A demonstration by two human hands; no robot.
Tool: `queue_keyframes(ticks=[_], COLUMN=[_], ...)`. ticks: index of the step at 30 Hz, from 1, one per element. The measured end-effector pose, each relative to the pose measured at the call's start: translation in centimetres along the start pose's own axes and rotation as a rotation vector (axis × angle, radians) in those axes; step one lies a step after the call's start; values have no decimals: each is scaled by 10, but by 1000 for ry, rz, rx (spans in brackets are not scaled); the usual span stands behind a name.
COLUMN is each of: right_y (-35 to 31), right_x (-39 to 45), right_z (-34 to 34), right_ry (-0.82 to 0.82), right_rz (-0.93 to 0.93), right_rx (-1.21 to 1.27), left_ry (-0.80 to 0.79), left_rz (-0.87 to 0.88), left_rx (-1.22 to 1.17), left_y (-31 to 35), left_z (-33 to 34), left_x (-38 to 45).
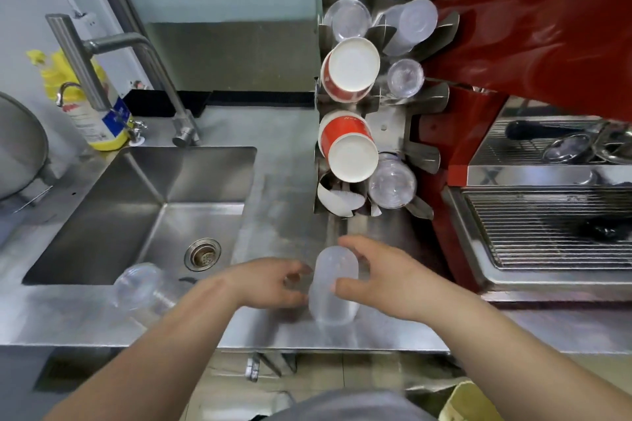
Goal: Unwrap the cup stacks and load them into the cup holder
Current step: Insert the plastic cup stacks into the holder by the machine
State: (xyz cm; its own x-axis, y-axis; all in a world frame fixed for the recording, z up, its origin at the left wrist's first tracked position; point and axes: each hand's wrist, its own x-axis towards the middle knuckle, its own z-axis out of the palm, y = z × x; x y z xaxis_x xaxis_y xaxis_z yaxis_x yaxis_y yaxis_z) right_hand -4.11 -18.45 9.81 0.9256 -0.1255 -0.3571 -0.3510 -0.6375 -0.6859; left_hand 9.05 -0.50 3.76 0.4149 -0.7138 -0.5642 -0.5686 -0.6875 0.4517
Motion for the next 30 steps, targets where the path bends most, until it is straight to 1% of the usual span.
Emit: queue_keyframes(ticks=[2, 4, 8, 12, 16, 20, 23, 26, 30], right_y=[3, 6, 15, 18, 22, 27, 24, 13, -11], right_x=[0, 1, 3, -3, -11, -22, -32, -38, -43], right_z=[14, 25, 40, 50, 54, 53, 47, 33, 6], right_ry=[39, 71, 150, 205, 229, 235, 287, 343, 409], right_rz=[-23, -33, -45, -64, -100, -98, -149, -232, -381], right_rx=[-26, -14, 34, 70, 82, 114, 132, 111, 31], left_ry=[93, 204, 273, 329, 371, 382, 404, 510, 669], left_rz=[81, 148, 120, 109, 119, 108, 96, 118, 214], left_rx=[-161, -248, -322, -355, -387, -399, -415, -457, -534], left_y=[2, 2, -9, -5, -3, -2, -1, 5, 22], left_z=[20, 39, 74, 91, 96, 101, 100, 86, 53], left_x=[2, 8, 24, 26, 33, 37, 40, 34, 10])
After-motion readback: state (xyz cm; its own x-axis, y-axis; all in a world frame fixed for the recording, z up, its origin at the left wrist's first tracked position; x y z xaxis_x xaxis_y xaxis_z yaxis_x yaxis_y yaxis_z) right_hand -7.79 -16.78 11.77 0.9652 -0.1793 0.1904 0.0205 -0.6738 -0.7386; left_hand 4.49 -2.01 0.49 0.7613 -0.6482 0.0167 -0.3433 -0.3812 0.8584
